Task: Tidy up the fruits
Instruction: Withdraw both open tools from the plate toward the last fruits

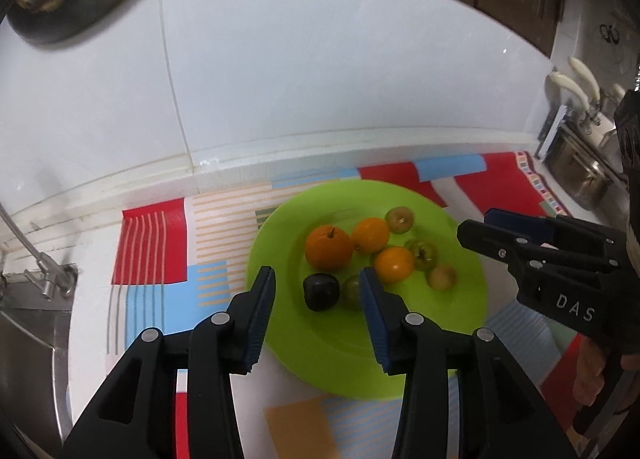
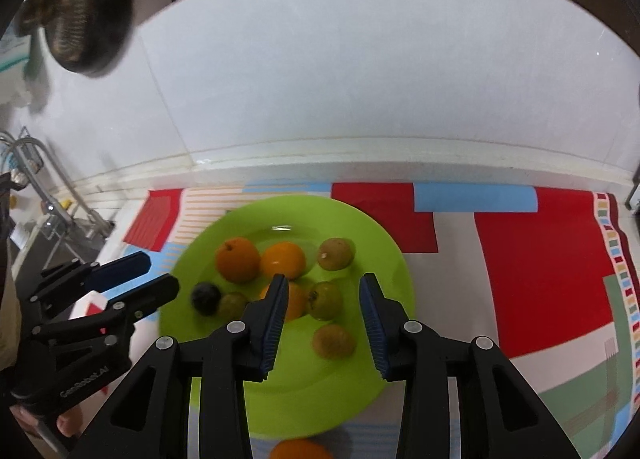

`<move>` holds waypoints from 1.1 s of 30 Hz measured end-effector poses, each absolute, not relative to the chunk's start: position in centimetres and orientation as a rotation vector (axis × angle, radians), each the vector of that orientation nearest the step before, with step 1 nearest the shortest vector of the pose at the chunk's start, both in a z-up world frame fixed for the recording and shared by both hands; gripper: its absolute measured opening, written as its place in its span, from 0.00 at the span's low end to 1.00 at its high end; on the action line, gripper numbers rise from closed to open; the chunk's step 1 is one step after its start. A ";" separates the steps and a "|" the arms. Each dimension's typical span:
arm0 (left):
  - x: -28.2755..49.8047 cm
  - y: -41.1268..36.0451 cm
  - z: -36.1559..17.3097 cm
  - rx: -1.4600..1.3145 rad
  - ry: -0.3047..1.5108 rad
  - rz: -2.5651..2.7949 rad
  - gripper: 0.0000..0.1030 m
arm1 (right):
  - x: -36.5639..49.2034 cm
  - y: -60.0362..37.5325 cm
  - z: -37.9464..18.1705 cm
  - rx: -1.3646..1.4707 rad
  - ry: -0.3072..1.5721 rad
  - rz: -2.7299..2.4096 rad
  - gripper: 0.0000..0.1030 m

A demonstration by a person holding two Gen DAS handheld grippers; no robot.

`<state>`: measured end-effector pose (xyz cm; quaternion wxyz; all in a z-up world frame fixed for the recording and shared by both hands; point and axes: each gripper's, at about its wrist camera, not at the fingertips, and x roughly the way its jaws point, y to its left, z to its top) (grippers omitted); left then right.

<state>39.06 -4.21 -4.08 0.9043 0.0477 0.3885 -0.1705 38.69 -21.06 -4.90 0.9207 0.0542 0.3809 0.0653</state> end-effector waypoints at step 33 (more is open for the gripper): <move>25.8 -3.7 -3.0 0.196 0.758 -0.407 0.69 | 24.0 -19.8 -5.0 0.110 0.799 0.112 0.45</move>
